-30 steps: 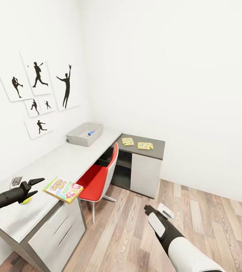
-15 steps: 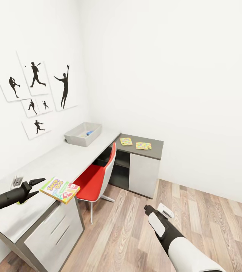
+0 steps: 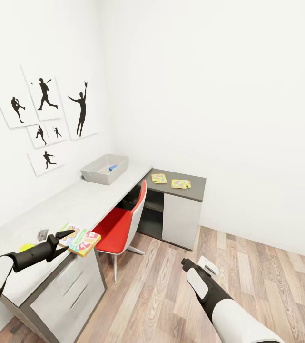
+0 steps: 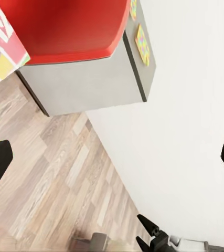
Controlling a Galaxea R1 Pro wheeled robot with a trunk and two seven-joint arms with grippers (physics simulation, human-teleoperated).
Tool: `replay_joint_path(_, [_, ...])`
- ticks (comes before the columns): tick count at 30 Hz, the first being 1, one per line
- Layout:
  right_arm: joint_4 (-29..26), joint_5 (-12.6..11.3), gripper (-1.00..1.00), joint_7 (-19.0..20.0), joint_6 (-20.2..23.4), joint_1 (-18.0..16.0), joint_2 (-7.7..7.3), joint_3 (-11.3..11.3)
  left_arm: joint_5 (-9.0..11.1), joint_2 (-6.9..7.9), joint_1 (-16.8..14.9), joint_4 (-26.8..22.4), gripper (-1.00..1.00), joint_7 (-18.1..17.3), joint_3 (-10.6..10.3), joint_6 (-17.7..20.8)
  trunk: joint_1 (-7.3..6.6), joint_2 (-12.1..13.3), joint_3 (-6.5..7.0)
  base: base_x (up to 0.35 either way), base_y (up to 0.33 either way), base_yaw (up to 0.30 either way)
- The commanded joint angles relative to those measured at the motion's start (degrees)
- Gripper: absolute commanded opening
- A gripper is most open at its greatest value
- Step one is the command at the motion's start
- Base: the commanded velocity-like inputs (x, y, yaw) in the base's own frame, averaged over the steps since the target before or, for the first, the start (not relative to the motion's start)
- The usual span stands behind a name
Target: Put all the toys in the child's room - the three board games (two on the bed and one on the table), the two jigsaw puzzles on the table, and the tennis ball on the table - inside the toy box on the table in the child's room.
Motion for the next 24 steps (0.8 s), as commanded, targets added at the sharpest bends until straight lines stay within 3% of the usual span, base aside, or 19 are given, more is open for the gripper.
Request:
replay_joint_path(1, [-0.1, -0.2, 1.00, -0.4, 0.3, 0.0, -0.01, 0.2, -0.2, -0.57, -0.1, 0.1, 1.00, -0.3, 0.2, 0.3, 0.02, -0.1, -0.11, 0.000, 0.000, 0.000])
replay_joint_path(5, [-0.1, -0.2, 1.00, -0.4, 0.3, 0.0, 0.00, 0.4, -0.2, -1.85, -0.1, 1.8, 1.00, -0.3, 0.2, 0.3, 0.02, -0.1, -0.11, 0.000, 0.000, 0.000])
replay_joint_path(9, [-0.1, -0.2, 1.00, -0.4, 0.3, 0.0, 0.00, 0.4, 0.1, -2.14, -0.1, 4.7, 1.00, -0.4, 0.6, 0.0, 0.02, -0.1, -0.11, 0.000, 0.000, 0.000])
replay_joint_path(15, [-0.1, -0.2, 1.00, -0.4, 0.3, 0.0, 0.00, 0.4, 1.6, -2.26, -0.1, 10.5, 1.00, -0.4, 3.9, -3.7, 0.02, -0.1, -0.11, 0.000, 0.000, 0.000])
replay_joint_path(24, [-0.1, -0.2, 1.00, -0.4, 0.3, 0.0, 0.00, 0.4, 1.8, -3.27, -0.1, 15.5, 1.00, -0.3, 5.2, -8.4, 0.02, -0.1, -0.11, 0.000, 0.000, 0.000])
